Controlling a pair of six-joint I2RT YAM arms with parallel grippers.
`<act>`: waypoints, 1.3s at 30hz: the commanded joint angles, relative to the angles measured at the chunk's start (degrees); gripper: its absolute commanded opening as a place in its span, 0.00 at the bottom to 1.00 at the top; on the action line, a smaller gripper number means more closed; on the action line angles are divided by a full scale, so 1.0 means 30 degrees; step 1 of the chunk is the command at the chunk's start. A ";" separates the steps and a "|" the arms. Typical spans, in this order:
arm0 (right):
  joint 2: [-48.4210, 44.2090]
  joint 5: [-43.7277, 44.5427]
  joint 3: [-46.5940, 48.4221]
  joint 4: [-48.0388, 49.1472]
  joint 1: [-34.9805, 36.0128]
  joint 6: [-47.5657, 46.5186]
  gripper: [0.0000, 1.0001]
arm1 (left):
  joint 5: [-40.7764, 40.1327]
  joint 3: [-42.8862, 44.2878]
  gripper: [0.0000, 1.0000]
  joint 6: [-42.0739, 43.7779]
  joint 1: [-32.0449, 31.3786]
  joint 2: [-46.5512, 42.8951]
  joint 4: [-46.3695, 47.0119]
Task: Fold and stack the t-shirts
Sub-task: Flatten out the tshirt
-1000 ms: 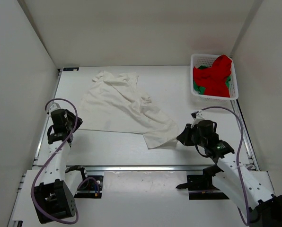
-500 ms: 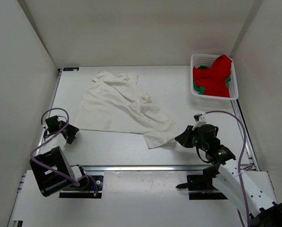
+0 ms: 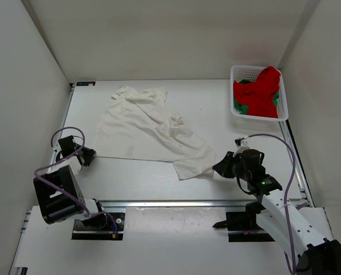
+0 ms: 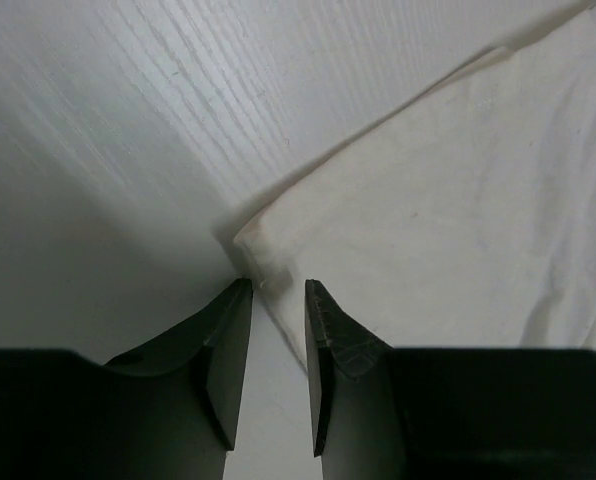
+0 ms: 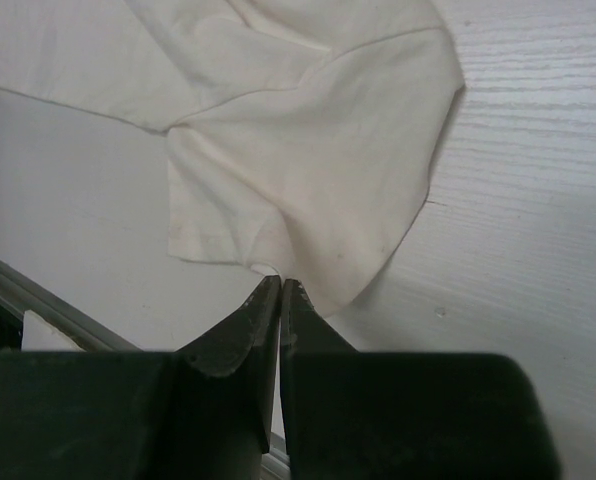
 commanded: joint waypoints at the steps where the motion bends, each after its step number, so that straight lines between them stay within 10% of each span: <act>1: 0.0040 0.0044 0.0435 0.0656 0.0283 -0.0440 0.00 | -0.1018 0.0231 0.39 -0.0401 -0.0306 0.0337 0.0433; 8: 0.0040 0.0369 0.0581 0.0363 0.0665 -0.0265 0.00 | -0.1284 0.0201 0.26 -0.0255 0.0044 0.0806 0.1167; 12: -0.0019 0.1217 0.1020 -0.0398 0.0870 -0.0090 0.00 | -0.1807 0.1252 0.00 0.0739 -0.0160 0.0603 0.1432; 21: 0.1326 0.3939 0.6082 -0.3150 0.1425 -0.0937 0.00 | -0.1869 0.5053 0.00 0.2527 -0.4518 -0.2324 -0.1343; 28: 0.4165 0.9031 1.7697 -0.8767 0.3353 -0.2782 0.00 | 0.2171 1.3048 0.00 0.3817 -0.6572 -0.4082 -0.5449; 35: 0.8968 1.9224 3.2286 -1.4312 1.2694 -0.4447 0.00 | 0.6103 1.8884 0.00 0.3053 -0.3797 -0.5083 -0.7354; 39: 1.2451 1.8867 3.7547 -1.4315 1.1775 -0.7031 0.00 | 0.6330 2.2080 0.00 0.2531 -0.3479 -0.4235 -0.7886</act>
